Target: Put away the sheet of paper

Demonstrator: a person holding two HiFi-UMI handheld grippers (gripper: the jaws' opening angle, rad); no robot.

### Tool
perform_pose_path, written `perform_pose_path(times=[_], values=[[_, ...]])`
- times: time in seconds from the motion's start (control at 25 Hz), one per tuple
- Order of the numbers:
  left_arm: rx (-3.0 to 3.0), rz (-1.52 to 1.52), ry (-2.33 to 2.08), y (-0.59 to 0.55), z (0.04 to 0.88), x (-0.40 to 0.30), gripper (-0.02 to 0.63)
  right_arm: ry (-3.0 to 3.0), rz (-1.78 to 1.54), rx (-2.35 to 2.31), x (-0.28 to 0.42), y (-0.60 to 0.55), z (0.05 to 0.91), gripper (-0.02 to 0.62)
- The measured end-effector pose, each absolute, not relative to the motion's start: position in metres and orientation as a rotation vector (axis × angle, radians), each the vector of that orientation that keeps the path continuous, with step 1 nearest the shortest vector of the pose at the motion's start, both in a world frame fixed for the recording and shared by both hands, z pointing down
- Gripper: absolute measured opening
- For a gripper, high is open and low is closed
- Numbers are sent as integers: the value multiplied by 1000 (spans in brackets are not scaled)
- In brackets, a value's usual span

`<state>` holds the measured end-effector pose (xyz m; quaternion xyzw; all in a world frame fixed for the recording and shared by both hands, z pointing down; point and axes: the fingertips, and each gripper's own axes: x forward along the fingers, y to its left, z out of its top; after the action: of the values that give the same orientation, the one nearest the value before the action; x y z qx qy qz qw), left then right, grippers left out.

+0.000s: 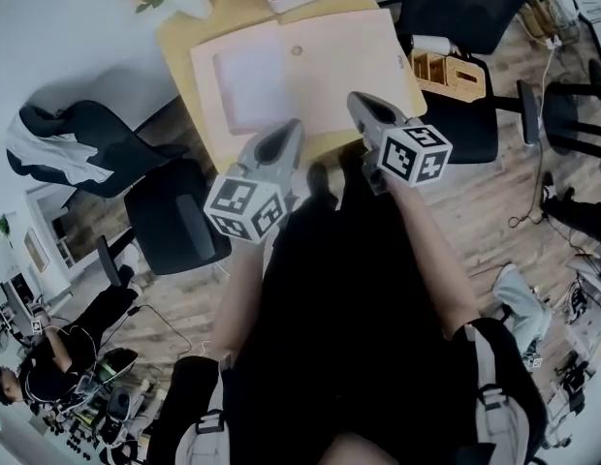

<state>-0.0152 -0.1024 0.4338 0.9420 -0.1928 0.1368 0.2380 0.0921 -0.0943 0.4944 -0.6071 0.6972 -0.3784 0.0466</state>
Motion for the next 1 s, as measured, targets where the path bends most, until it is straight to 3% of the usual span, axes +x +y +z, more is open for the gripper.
perform_pose_path(times=[0.36, 1.0], values=[[2647, 321, -386, -57, 417, -36, 11, 2132, -837, -1914, 60, -23, 416, 2], [2644, 269, -400, -44, 406, -39, 11, 2280, -689, -1887, 28, -9, 393, 0]])
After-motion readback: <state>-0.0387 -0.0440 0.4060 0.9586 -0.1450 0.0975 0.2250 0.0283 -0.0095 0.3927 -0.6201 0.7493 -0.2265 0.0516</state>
